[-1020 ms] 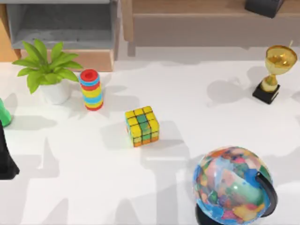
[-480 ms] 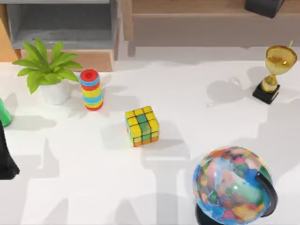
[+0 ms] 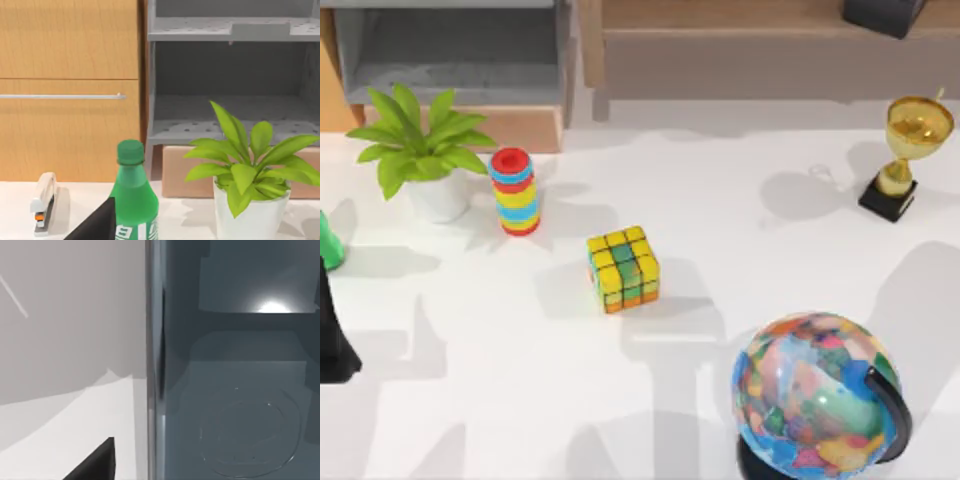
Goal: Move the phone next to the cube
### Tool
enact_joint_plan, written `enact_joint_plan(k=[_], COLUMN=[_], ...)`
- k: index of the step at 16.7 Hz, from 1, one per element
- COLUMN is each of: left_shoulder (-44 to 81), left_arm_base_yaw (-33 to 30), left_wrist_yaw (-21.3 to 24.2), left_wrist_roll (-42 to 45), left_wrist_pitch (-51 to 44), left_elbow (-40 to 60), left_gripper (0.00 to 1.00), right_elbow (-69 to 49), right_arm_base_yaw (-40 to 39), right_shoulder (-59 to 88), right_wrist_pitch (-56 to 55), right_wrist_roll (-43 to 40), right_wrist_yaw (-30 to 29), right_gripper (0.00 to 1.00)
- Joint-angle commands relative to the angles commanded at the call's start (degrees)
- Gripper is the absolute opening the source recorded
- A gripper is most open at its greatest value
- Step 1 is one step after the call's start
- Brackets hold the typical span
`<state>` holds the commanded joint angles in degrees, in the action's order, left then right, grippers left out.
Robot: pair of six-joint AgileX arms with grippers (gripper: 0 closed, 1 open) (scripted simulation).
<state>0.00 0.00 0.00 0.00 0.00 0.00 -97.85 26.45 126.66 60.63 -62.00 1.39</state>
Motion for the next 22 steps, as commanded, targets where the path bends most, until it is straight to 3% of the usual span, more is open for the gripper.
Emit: enact_joint_plan(k=[14, 22], left_shoulder=[0.0, 0.0], left_arm_base_yaw=[0.0, 0.0], left_wrist_yaw=[0.0, 0.0], left_wrist_roll=[0.0, 0.0], left_wrist_pitch=[0.0, 0.0], left_elbow=[0.0, 0.0], left_gripper=[1.00, 1.00], right_elbow=[4.4, 4.4], right_arm_base_yaw=[-0.2, -0.2], right_shoulder=[3.1, 3.1], right_wrist_pitch=[-7.5, -7.5], right_wrist_roll=[0.2, 0.2], right_wrist_yaw=[0.0, 0.0], right_gripper=[1.00, 0.40])
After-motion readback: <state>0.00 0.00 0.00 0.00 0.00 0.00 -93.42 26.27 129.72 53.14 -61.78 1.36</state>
